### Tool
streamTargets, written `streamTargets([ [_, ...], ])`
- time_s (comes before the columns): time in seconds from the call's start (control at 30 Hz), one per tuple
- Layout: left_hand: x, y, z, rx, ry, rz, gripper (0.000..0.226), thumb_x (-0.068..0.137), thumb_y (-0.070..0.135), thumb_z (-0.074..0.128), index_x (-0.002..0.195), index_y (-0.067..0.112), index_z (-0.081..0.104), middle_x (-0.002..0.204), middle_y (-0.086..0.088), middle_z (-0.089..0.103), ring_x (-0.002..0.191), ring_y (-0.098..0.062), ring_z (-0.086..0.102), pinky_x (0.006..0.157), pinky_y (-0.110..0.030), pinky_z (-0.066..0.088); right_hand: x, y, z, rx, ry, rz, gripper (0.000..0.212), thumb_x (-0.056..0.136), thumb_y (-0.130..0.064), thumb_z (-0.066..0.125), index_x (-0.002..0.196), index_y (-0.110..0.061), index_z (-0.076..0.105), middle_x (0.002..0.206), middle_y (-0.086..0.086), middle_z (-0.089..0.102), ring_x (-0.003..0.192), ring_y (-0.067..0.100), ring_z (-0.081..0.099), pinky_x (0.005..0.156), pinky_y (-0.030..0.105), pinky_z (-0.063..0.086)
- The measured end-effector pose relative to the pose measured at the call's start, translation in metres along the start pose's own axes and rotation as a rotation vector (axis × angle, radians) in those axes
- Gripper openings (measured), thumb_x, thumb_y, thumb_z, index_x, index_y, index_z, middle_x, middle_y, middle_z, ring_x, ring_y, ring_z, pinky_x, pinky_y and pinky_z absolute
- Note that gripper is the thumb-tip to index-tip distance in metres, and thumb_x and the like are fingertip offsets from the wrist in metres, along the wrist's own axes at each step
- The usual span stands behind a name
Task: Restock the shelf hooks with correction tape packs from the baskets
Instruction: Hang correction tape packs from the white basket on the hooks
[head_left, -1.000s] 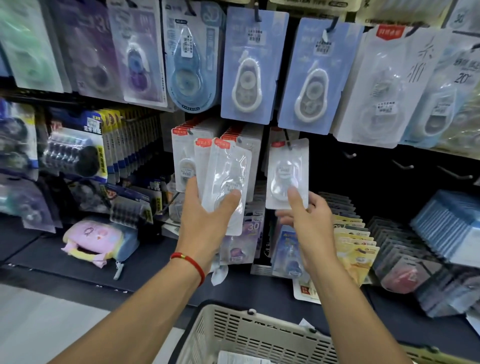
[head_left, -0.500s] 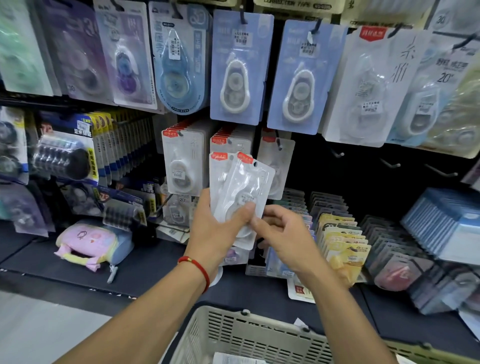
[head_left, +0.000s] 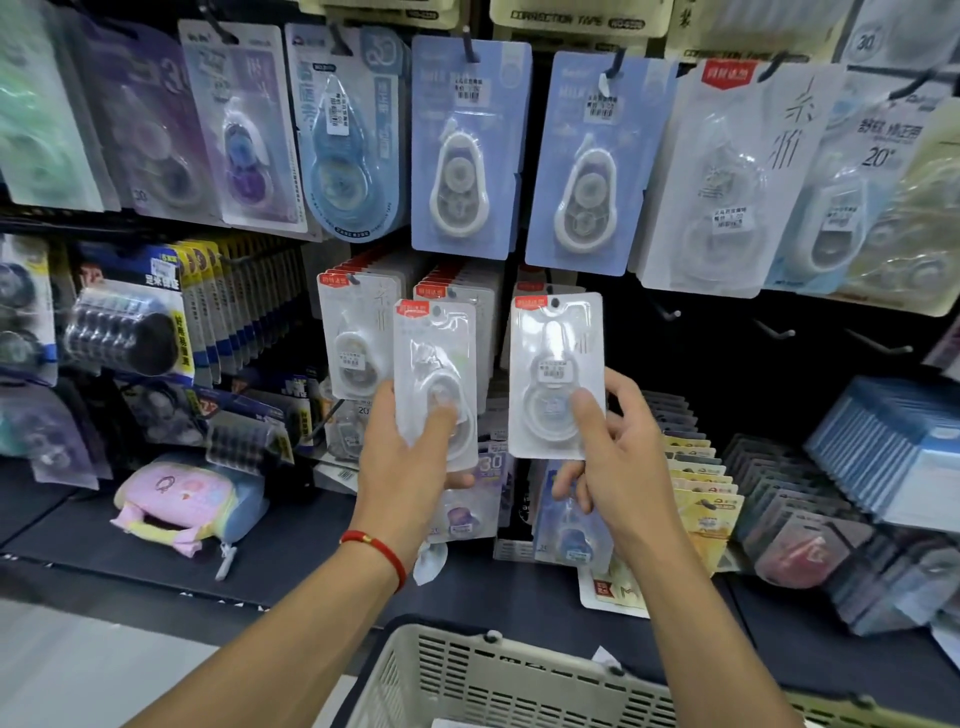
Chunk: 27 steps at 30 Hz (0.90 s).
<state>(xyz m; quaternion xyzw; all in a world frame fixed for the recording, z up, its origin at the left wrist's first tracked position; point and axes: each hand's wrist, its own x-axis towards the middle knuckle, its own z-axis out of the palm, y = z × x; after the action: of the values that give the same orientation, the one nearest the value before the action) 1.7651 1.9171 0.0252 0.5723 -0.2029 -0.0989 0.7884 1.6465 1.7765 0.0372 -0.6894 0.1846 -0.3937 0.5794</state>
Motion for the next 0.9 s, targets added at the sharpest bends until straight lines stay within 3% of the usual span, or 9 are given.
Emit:
streamTargets([
  [0.2,0.002,-0.001,-0.001,0.007,-0.004,0.005,0.031,0.1,0.018,0.064,0.125,0.034,0.062,0.102,0.012,0.072,0.09,-0.022,0.076,0.057,-0.036,0.063,0.005,0.003,0.004,0.086,0.065,0.038,0.028,0.105,-0.042,0.059,0.127,-0.025,0.059,0.093,0.0,0.078,0.04,0.023,0.058,0.034,0.026,0.037],
  [0.33,0.003,-0.003,-0.001,0.017,-0.006,0.011,0.031,0.099,0.011,0.06,0.122,0.032,0.06,0.103,0.008,0.071,0.087,-0.023,0.076,0.058,-0.036,0.063,0.011,0.014,0.006,0.167,0.053,0.203,0.043,0.105,-0.039,0.061,0.14,-0.02,0.046,0.093,-0.001,0.077,0.069,0.025,0.078,0.056,0.025,0.059],
  [0.43,0.001,-0.005,0.001,0.036,-0.036,-0.008,0.031,0.099,0.01,0.058,0.12,0.032,0.058,0.103,0.011,0.07,0.084,-0.017,0.077,0.061,-0.042,0.065,0.01,0.027,0.005,0.123,0.006,0.393,0.064,0.106,-0.022,0.06,0.16,-0.017,0.026,0.12,0.01,0.069,0.087,0.023,0.08,0.067,0.023,0.062],
  [0.5,-0.001,-0.005,0.003,0.041,-0.087,-0.036,0.028,0.099,0.011,0.057,0.117,0.032,0.058,0.098,0.017,0.07,0.077,-0.013,0.077,0.065,-0.052,0.065,0.009,0.03,0.005,0.044,-0.04,0.402,0.056,0.106,-0.022,0.06,0.156,-0.012,0.037,0.12,0.005,0.067,0.091,0.025,0.079,0.077,0.031,0.064],
  [0.57,-0.002,-0.004,0.006,0.029,-0.143,-0.053,0.024,0.099,0.011,0.06,0.116,0.029,0.059,0.104,0.011,0.072,0.08,-0.017,0.078,0.066,-0.049,0.065,0.008,0.026,0.004,0.024,-0.132,0.327,0.037,0.105,-0.025,0.061,0.139,-0.01,0.059,0.11,0.006,0.075,0.088,0.023,0.079,0.073,0.031,0.064],
  [0.63,-0.004,-0.005,0.008,0.034,-0.196,-0.05,0.023,0.099,0.011,0.063,0.116,0.027,0.061,0.11,0.002,0.074,0.087,-0.022,0.078,0.063,-0.044,0.065,0.005,0.019,0.007,0.016,-0.223,0.241,0.026,0.103,-0.03,0.065,0.125,-0.016,0.07,0.105,0.007,0.079,0.087,0.026,0.078,0.072,0.03,0.064],
  [0.73,-0.007,-0.005,0.012,0.036,-0.247,-0.066,0.027,0.101,0.012,0.063,0.122,0.029,0.061,0.111,0.004,0.075,0.093,-0.024,0.078,0.062,-0.041,0.064,0.002,0.013,0.01,-0.009,-0.265,0.152,0.021,0.098,-0.031,0.073,0.115,-0.018,0.072,0.099,0.009,0.08,0.091,0.031,0.077,0.077,0.037,0.066],
  [0.9,-0.01,-0.006,0.015,0.071,-0.246,-0.025,0.035,0.099,0.007,0.067,0.128,0.026,0.061,0.115,-0.002,0.074,0.098,-0.018,0.075,0.069,-0.038,0.065,0.0,0.014,0.008,0.016,-0.179,0.103,0.02,0.101,-0.022,0.069,0.117,-0.013,0.062,0.1,0.007,0.078,0.08,0.027,0.075,0.056,0.032,0.059],
])
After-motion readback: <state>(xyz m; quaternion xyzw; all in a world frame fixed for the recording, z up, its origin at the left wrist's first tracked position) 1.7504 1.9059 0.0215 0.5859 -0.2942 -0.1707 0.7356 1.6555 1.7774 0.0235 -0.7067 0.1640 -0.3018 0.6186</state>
